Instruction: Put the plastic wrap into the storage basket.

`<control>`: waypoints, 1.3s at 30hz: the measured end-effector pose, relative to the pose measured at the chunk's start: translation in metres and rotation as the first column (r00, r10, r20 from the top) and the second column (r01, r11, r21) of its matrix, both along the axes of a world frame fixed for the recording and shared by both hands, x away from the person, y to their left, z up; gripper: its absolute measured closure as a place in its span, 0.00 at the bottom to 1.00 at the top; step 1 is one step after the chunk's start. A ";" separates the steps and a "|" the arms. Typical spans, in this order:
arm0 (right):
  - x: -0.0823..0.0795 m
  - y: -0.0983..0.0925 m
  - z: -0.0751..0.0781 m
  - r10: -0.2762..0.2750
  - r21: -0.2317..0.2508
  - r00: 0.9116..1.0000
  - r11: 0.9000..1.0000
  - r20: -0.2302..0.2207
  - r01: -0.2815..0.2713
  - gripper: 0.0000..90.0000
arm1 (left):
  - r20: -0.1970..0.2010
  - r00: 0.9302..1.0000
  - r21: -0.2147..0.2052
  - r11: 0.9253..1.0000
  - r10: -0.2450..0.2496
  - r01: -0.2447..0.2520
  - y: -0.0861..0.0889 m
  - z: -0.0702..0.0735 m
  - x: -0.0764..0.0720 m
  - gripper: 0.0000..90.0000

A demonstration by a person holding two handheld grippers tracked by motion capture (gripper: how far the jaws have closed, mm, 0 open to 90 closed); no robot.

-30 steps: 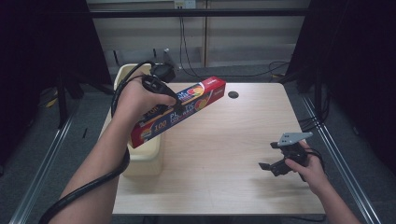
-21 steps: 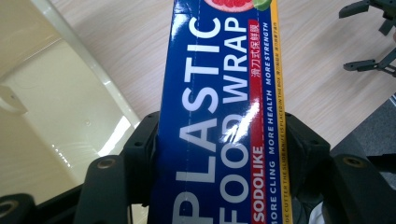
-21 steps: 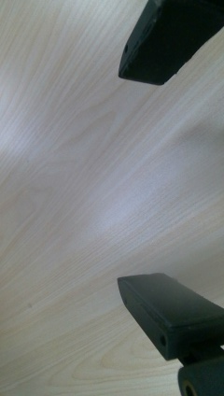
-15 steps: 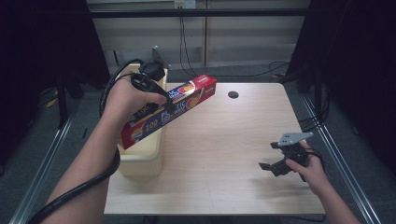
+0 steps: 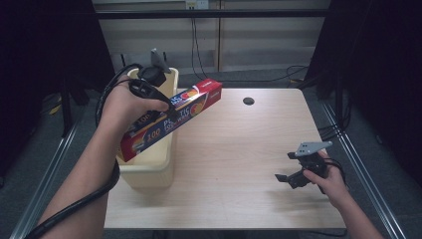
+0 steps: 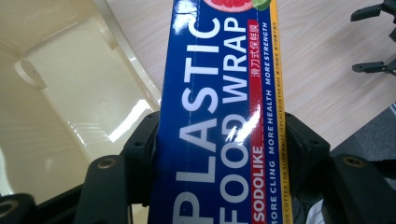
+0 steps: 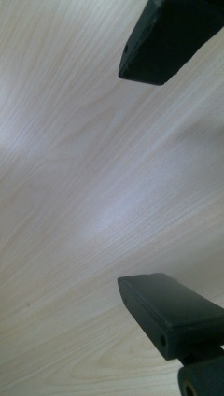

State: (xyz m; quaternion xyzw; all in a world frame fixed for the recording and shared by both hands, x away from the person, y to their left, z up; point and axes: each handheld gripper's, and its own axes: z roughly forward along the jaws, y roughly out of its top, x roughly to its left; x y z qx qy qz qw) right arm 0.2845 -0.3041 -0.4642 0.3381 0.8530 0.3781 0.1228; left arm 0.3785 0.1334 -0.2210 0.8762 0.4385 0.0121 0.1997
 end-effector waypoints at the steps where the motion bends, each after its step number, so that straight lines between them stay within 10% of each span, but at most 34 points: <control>1: 0.000 0.000 0.000 0.000 -0.001 1.000 1.000 -0.002 0.000 0.02 | 0.004 1.000 0.003 1.000 0.005 -0.005 0.001 0.001 -0.001 0.45; 17: 0.002 0.001 0.000 0.009 0.002 1.000 1.000 0.002 -0.009 0.02 | -0.004 0.996 0.005 0.996 0.092 -0.092 0.023 0.006 -0.005 0.45; 39: 0.001 -0.004 0.000 -0.008 0.017 1.000 1.000 0.006 0.008 0.02 | 0.005 0.971 -0.005 0.971 0.239 -0.239 0.054 0.009 -0.003 0.45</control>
